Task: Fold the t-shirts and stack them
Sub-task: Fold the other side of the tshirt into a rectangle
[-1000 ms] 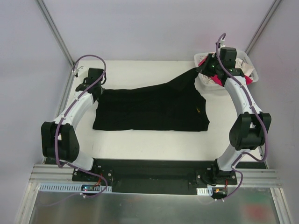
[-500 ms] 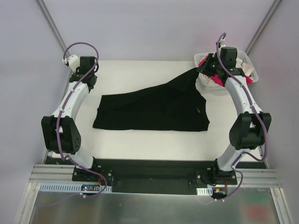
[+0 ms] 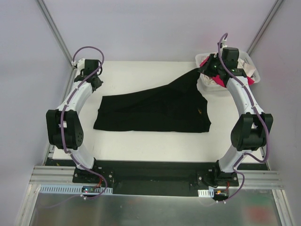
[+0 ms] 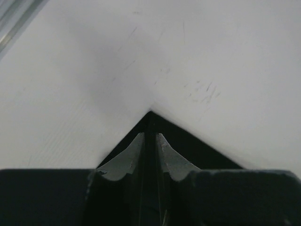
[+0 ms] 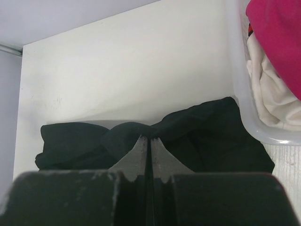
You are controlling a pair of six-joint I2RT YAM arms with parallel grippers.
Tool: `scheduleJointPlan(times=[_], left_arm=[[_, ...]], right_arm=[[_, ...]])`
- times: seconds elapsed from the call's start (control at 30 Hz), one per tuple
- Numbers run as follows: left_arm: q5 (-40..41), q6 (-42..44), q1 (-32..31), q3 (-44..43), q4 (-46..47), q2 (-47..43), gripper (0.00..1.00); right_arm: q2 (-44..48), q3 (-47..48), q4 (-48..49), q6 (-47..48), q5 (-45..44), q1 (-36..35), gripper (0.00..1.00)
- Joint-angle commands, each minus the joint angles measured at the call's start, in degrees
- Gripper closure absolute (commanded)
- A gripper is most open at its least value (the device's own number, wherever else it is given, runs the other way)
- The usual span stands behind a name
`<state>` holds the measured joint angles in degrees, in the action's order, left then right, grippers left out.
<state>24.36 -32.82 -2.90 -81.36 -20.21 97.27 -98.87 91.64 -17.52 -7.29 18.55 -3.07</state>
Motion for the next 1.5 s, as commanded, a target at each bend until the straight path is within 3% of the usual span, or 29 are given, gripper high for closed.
scheduleJointPlan(times=[0.0,0.1,0.27,0.73,1.47], left_arm=[[-8.00,1.62,0.08,6.81,-1.68,-4.71,0.80],[-8.80,2.32,-0.27,9.89,-2.20,-7.09,0.69],[-11.95,4.34,-0.44,12.10,-5.19,-9.99,0.64],[-13.90,8.12,-3.78,17.29,-9.94,-9.38,0.71],[-12.32,9.79,-4.05,13.25,-11.53,-1.03,0.61]], right_arm=[[0.35,0.30,3.28,-0.71,1.14,0.61,0.99],[0.26,-0.14,4.07,-1.15,1.32,0.70,0.99],[-0.18,-0.40,4.60,-1.59,1.93,0.61,0.99],[0.17,-2.25,6.70,-2.55,2.99,0.61,0.99],[2.10,-4.71,8.47,-3.17,3.16,0.70,0.99]])
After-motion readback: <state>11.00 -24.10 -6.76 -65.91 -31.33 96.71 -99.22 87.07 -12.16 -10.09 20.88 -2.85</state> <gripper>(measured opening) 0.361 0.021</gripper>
